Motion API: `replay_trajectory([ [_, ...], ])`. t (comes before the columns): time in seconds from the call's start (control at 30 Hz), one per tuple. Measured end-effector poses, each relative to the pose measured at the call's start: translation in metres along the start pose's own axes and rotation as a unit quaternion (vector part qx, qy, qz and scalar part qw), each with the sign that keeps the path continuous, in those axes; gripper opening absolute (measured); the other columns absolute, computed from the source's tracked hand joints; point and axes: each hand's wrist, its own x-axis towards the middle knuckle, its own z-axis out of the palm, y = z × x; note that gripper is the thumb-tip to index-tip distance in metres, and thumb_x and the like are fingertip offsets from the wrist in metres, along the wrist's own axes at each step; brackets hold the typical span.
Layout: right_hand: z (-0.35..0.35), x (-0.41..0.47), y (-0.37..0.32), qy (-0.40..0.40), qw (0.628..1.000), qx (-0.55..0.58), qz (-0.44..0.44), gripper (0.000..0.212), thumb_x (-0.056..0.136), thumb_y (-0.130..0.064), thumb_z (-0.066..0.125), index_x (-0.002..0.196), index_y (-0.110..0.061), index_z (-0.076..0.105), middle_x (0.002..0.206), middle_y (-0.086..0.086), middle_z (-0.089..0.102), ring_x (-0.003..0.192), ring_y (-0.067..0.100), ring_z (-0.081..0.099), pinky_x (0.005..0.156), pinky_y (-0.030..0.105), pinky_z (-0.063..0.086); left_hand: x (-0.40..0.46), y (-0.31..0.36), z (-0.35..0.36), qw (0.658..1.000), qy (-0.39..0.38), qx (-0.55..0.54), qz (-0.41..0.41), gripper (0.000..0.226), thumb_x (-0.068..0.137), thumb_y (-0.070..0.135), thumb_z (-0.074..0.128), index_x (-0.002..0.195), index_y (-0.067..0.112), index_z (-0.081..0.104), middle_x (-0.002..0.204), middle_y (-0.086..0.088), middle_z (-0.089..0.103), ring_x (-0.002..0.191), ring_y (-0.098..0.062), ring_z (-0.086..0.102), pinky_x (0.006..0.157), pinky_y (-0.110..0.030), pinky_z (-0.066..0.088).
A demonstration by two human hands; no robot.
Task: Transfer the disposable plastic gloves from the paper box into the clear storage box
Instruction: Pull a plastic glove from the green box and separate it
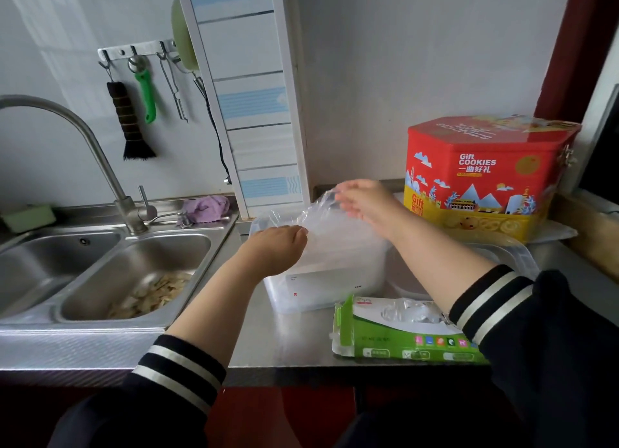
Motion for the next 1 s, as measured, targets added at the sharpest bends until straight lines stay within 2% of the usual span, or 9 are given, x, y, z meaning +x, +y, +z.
replay_trajectory([
  [0.07,-0.013,-0.002,-0.005,0.042,0.97,0.232,0.051,0.01,0.097,-0.009,0.05,0.094,-0.009,0.06,0.086,0.007,0.063,0.071,0.015,0.057,0.067,0.023,0.049,0.001,-0.001,0.0,1.0,0.001,-0.025,-0.006,0.045,0.103,0.027,0.019,0.12,0.006,0.055,0.124,-0.013,0.059,0.115,-0.03,0.051,0.1,-0.039,0.039],
  [0.17,-0.037,-0.007,-0.004,0.074,0.911,0.4,0.069,0.014,0.098,-0.011,0.049,0.088,-0.009,0.058,0.081,0.006,0.062,0.073,0.016,0.058,0.066,0.025,0.052,-0.001,0.001,-0.002,0.999,0.009,-0.047,-0.005,0.043,0.103,0.024,0.023,0.122,0.004,0.056,0.129,-0.014,0.056,0.119,-0.028,0.049,0.101,-0.037,0.036],
  [0.3,-0.065,-0.02,0.008,0.085,0.888,0.448,0.066,0.013,0.098,-0.016,0.05,0.091,-0.012,0.061,0.075,0.001,0.065,0.07,0.013,0.06,0.061,0.025,0.053,-0.004,-0.001,-0.002,0.993,0.098,-0.069,0.01,0.037,0.101,0.025,0.036,0.131,0.019,0.057,0.139,0.0,0.053,0.125,-0.021,0.049,0.103,-0.031,0.035],
  [0.47,-0.086,-0.053,0.023,0.095,0.889,0.444,0.057,0.01,0.097,-0.018,0.054,0.09,-0.015,0.061,0.071,-0.004,0.063,0.061,0.008,0.06,0.059,0.023,0.051,-0.006,-0.004,0.001,0.952,0.237,-0.191,0.039,0.024,0.088,0.025,0.068,0.112,0.02,0.067,0.115,0.004,0.057,0.097,-0.012,0.057,0.088,-0.028,0.048],
  [0.6,-0.091,-0.084,0.035,0.099,0.945,0.309,0.03,0.013,0.098,-0.016,0.051,0.095,-0.013,0.063,0.076,0.0,0.064,0.067,0.013,0.059,0.066,0.027,0.05,-0.009,-0.002,-0.002,0.945,0.264,-0.188,0.044,0.016,0.083,0.026,0.074,0.094,0.023,0.063,0.096,0.008,0.054,0.078,0.0,0.05,0.068,-0.008,0.036],
  [0.7,-0.089,-0.114,0.04,0.059,0.991,0.116,-0.02,0.014,0.097,-0.011,0.052,0.094,-0.012,0.065,0.079,0.002,0.066,0.068,0.015,0.06,0.066,0.028,0.051,-0.011,0.002,-0.003,0.952,0.252,-0.172,0.035,0.005,0.086,0.026,0.069,0.089,0.023,0.066,0.086,0.012,0.061,0.073,-0.001,0.053,0.062,-0.01,0.035],
  [0.77,-0.086,-0.132,0.043,0.017,0.998,-0.034,-0.057,0.009,0.094,-0.013,0.058,0.093,-0.014,0.067,0.082,0.0,0.069,0.071,0.011,0.062,0.068,0.023,0.054,-0.012,0.002,-0.003,0.951,0.252,-0.178,0.021,0.009,0.092,0.022,0.06,0.089,0.022,0.068,0.084,0.011,0.066,0.073,-0.005,0.057,0.063,-0.013,0.039],
  [0.83,-0.083,-0.145,0.051,-0.044,0.979,-0.18,-0.085,0.006,0.089,-0.021,0.066,0.094,-0.021,0.069,0.089,-0.007,0.07,0.079,0.002,0.063,0.074,0.017,0.051,-0.016,0.003,-0.002,0.943,0.249,-0.221,0.008,0.021,0.1,0.024,0.047,0.089,0.023,0.066,0.081,0.014,0.068,0.076,-0.008,0.06,0.068,-0.021,0.046],
  [1.0,-0.074,-0.154,0.081,-0.119,0.889,-0.434,-0.085,0.044,0.086,-0.049,0.064,0.126,-0.031,0.059,0.122,-0.017,0.05,0.114,0.003,0.046,0.1,0.029,0.04,-0.033,0.007,0.007,0.917,0.301,-0.261,-0.009,0.031,0.105,0.03,0.031,0.088,0.022,0.056,0.078,0.016,0.069,0.08,-0.011,0.064,0.071,-0.031,0.048],
])
